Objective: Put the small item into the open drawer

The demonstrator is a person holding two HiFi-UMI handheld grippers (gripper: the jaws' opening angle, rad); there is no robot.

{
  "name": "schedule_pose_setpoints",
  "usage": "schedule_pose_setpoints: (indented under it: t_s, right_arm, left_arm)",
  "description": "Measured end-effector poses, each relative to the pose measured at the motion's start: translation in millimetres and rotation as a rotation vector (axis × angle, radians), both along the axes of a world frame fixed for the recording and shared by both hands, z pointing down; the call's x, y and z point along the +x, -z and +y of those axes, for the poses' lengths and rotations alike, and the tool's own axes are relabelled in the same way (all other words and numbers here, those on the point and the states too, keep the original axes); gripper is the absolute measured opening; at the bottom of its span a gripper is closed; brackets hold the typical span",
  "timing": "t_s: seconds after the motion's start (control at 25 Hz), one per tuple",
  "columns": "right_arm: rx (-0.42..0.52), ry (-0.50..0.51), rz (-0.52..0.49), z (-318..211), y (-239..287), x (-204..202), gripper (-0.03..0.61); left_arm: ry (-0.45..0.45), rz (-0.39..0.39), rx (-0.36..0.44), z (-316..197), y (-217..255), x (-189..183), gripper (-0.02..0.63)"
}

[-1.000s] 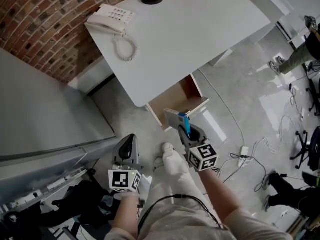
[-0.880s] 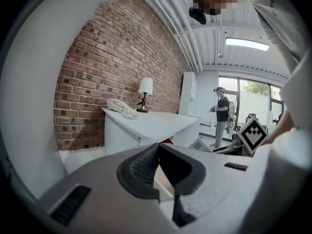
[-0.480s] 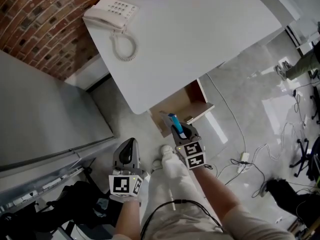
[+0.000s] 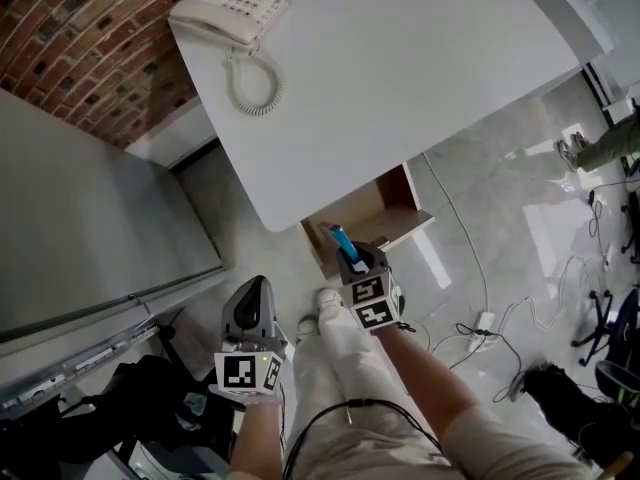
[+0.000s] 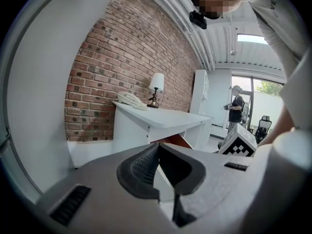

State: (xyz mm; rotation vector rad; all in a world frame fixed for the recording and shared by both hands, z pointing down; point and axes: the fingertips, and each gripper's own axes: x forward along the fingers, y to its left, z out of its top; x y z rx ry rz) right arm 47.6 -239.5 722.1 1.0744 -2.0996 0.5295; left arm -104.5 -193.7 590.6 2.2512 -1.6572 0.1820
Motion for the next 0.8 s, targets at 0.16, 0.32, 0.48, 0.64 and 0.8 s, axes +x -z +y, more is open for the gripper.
schedule_pose_setpoints:
  t_s: [0.16,0.32,0.48,0.64,0.8]
  right_arm:
    - [-0.029,0.025,0.029,-0.8,-8.6,-3.4,0.08]
    - [-0.051,0.065,0.069,-1.3,-17.3,-7.8,0.081]
    - [-0.071,0.101,0.107,-3.2,-24.2,-12.7,0.083]
    - [-0.102,0.111,0.131,-5.4,-30.2,-17.5,0.083]
    - [-0.134,0.133,0.154,-4.5,-38.0,-21.3,0.086]
  left_arm:
    - [0.024,0.0,-0.004,-1.1,-1.9,-2.7,0.005]
    - [0.04,-0.002,-0.009,-1.4,-2.6,-4.9,0.006]
    - [0.049,-0.002,-0.013,-1.2,-3.0,-6.2,0.006]
    - [0.059,0.001,-0.014,-0.1,-2.8,-9.1,0.006]
    - [0.06,0.003,-0.012,2.0,-3.3,-11.6,0.006]
